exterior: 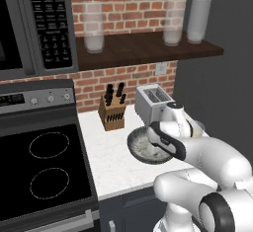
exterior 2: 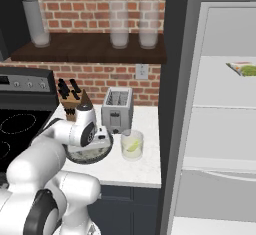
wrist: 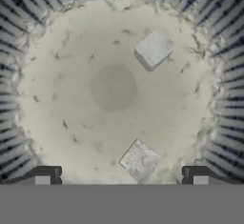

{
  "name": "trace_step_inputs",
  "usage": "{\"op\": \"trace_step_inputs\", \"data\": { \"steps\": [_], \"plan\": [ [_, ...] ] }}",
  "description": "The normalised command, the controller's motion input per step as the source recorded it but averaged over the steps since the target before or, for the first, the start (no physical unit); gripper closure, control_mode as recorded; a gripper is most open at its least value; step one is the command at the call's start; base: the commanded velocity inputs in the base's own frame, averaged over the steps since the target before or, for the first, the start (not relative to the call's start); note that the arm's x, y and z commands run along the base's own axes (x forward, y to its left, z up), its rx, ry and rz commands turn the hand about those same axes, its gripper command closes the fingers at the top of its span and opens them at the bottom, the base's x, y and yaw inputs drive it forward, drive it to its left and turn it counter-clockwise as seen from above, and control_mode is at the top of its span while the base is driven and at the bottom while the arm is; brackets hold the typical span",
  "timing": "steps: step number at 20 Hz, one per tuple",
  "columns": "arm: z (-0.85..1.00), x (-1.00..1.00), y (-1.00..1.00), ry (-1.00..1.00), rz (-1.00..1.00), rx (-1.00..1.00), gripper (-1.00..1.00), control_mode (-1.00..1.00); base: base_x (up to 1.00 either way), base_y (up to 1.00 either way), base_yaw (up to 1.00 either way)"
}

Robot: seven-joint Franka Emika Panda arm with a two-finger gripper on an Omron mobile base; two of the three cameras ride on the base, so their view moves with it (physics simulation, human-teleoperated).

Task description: Grab a lemon wedge from the fridge and one ice cube from the ice bowl, and put them in the glass of lemonade.

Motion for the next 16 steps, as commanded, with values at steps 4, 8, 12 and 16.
{"op": "trace_step_inputs", "data": {
  "steps": [4, 8, 12, 16],
  "plan": [
    [-0.32, 0.00, 0.00, 0.02, 0.00, 0.00, -1.00, -1.00, 0.00, 0.00, 0.00],
    [-0.47, 0.00, 0.00, 0.03, 0.00, 0.00, -1.00, -1.00, 0.00, 0.00, 0.00],
    [-0.41, 0.00, 0.00, 0.06, 0.00, 0.00, -1.00, -1.00, 0.00, 0.00, 0.00],
    [-0.28, -0.02, 0.01, 0.03, 0.00, 0.00, -1.00, -1.00, 0.00, 0.00, 0.00]
  ]
}}
